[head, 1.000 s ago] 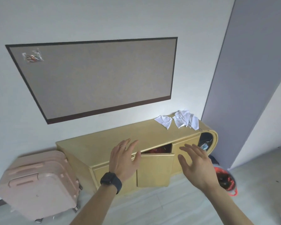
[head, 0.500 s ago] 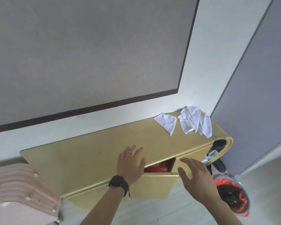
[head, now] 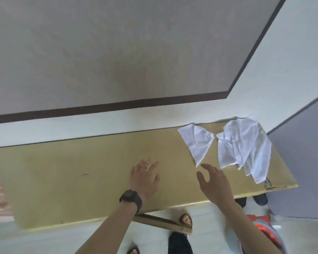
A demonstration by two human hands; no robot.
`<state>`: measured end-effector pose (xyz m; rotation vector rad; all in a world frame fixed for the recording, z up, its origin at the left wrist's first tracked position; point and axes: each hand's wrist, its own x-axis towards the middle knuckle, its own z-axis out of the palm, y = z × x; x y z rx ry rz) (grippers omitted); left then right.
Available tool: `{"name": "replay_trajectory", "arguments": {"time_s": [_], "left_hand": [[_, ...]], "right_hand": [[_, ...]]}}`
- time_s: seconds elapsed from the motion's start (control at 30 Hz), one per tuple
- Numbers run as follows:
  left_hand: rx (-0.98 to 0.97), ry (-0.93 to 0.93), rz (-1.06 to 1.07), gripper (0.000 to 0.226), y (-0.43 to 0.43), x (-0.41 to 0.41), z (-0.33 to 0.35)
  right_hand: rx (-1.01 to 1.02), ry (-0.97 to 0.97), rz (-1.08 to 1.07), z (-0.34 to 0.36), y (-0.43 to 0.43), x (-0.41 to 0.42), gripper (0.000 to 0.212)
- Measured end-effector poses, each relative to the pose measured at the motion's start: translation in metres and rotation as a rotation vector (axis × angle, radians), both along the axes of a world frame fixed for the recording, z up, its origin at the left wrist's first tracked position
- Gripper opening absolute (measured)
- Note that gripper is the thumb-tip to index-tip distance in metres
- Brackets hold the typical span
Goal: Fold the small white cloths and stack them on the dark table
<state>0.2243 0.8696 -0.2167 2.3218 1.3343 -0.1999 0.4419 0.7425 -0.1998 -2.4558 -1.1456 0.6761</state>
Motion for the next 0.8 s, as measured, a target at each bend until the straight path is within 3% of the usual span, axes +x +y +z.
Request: {"name": "replay_trajectory", "arguments": {"time_s": [0.23,0.37,0.5,0.7,0.8], "left_hand": [[-0.145,0.131,0.179,0.053,0.035,0.050,-0.073],[-0.283,0.227,0.289,0.061,0.044,0.060,-0.109],[-0.262,0.271,0.296,0.066,0.037,0.054,-0.131],[-0.333,0.261,0.248,0.067,0.044,0.049,-0.123],[-0.375,0.157,0.279,0.068,0.055,0.051,-0.099]], "right_hand": [[-0.147,-0.011,0.104,-0.085,0.112,0.091,0.046],[-0.216,-0.130,0.122,-0.130,0.149,0.116,0.052],[-0.202,-0.251,0.070,-0.156,0.157,0.120,0.042],[-0.067,-0.100,0.042,-0.153,0.147,0.124,0.024],[0.020,-0.029,0.019,-0.119,0.136,0.117,0.022]]}}
